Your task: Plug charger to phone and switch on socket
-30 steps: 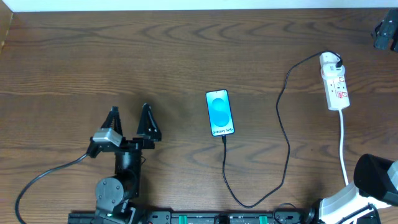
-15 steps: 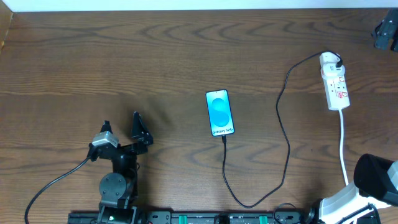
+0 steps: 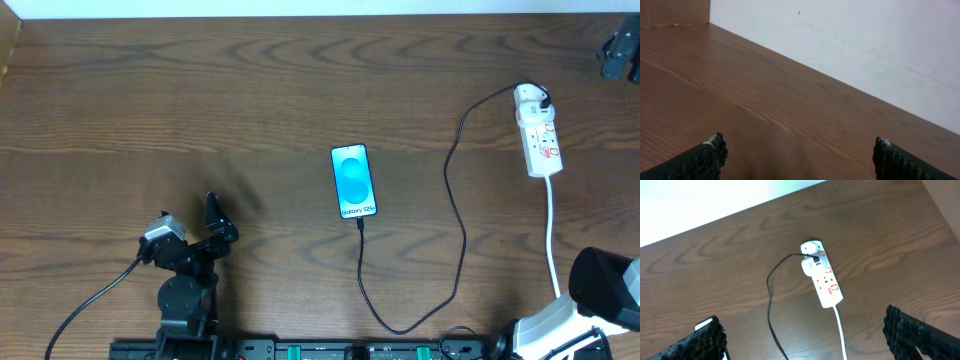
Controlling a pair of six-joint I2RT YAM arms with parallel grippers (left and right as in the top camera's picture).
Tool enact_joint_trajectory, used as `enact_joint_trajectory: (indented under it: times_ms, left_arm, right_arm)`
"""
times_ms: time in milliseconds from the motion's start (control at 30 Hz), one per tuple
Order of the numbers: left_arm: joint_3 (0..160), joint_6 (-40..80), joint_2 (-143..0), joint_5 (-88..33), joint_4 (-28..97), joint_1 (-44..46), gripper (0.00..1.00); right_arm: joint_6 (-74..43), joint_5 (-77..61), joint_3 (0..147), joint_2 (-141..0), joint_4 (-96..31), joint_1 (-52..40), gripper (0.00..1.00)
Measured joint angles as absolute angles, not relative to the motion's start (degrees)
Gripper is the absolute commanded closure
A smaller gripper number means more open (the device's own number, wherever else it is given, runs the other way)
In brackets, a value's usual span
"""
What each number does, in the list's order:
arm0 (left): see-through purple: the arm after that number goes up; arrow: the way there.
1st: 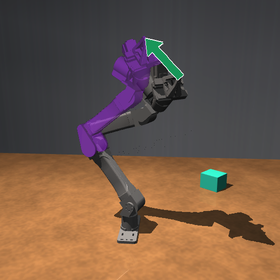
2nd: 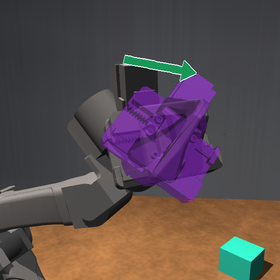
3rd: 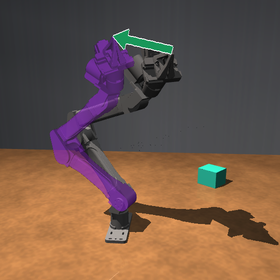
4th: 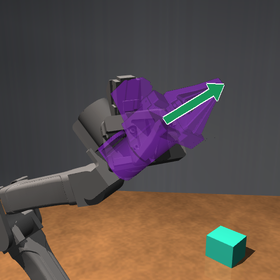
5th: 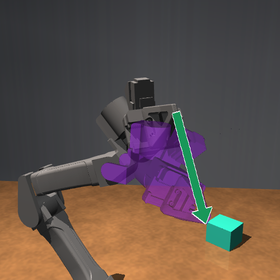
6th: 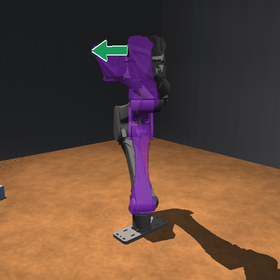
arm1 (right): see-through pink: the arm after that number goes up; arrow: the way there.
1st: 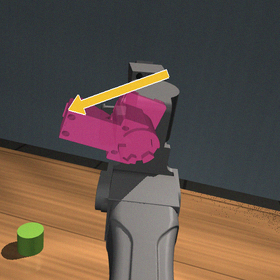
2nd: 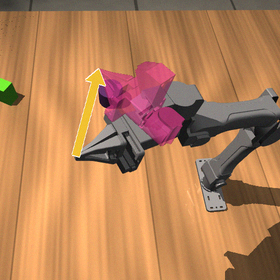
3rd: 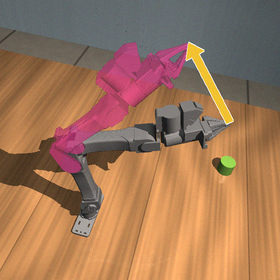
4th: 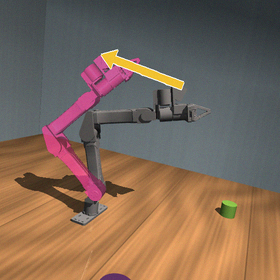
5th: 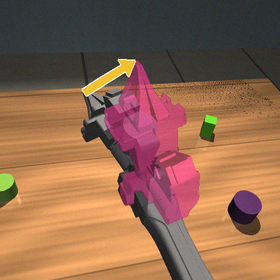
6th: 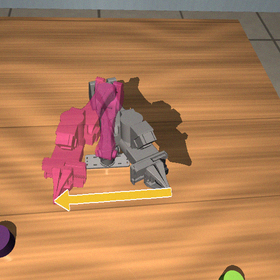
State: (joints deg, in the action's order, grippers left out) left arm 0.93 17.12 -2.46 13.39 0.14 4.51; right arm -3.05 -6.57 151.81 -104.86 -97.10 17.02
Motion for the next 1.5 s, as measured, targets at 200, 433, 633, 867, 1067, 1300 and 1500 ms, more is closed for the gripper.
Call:
enact_joint_trajectory:
  times_ms: [200,433,633,867,1067,1300,1500]
  left_arm:
    - [1.21,13.34,-2.46,10.81,0.86,4.16,0.05]
    - [1.43,7.66,-2.46,7.53,1.48,3.97,0.05]
    - [1.43,6.46,-2.46,7.16,1.52,2.57,0.05]
    - [1.45,5.91,-2.46,6.83,1.54,2.28,0.05]
    - [1.52,5.56,-2.46,5.37,1.8,2.28,0.05]
    - [1.58,3.7,-2.46,2.9,2.2,2.28,0.05]
    - [1.61,1.74,-2.46,1.74,2.33,2.28,0.05]
  right_arm:
    - [-3.07,-6.57,151.81,-104.86,-97.12,17.02,0.01]
    - [-3.05,-6.57,151.81,-104.86,-97.12,17.02,0.01]
    - [-3.05,-6.57,151.81,-104.86,-97.1,17.02,0.01]
    - [-3.05,-6.57,151.81,-104.86,-97.1,17.02,0.01]
    - [-3.07,-6.57,151.81,-104.86,-97.1,17.02,0.01]
    - [-3.05,-6.57,151.81,-104.86,-97.12,17.02,0.01]
    - [-3.05,-6.57,151.81,-104.86,-97.12,17.02,0.01]
